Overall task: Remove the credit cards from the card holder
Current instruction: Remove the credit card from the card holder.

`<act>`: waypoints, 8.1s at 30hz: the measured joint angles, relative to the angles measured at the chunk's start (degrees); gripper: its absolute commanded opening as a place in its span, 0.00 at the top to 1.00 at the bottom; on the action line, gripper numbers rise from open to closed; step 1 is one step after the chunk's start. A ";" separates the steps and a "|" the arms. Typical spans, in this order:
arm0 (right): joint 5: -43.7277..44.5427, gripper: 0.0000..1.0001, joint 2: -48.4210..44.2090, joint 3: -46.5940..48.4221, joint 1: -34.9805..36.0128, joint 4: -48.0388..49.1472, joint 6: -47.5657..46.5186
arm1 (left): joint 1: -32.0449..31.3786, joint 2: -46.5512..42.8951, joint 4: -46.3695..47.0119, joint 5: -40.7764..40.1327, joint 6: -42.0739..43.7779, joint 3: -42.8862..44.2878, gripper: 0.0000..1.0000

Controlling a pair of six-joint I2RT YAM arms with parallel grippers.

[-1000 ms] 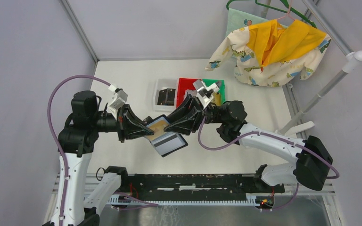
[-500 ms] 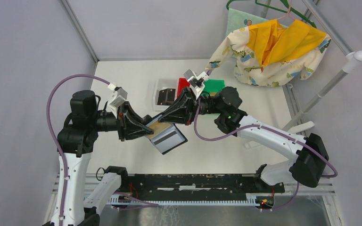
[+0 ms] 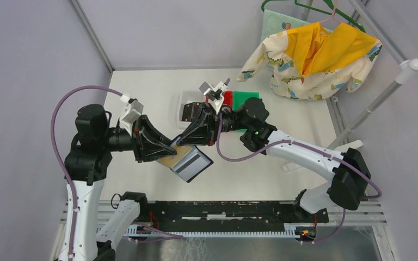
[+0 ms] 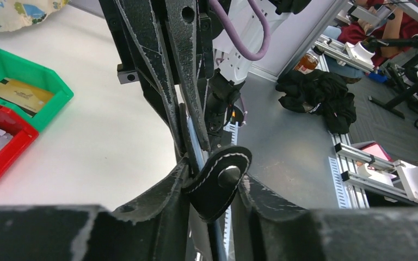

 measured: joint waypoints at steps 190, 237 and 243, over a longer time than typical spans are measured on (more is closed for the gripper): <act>33.18 0.84 1.49 -14.45 3.06 30.27 16.61 | 0.59 -2.32 21.55 -16.96 -32.74 -4.63 0.98; 27.54 1.00 3.41 -18.43 2.97 44.92 23.54 | 0.11 -1.14 25.70 -11.50 -39.17 -2.89 0.96; 27.89 1.00 1.49 -21.22 2.82 44.46 23.04 | -0.37 -0.13 24.00 -11.32 -39.19 -2.56 0.93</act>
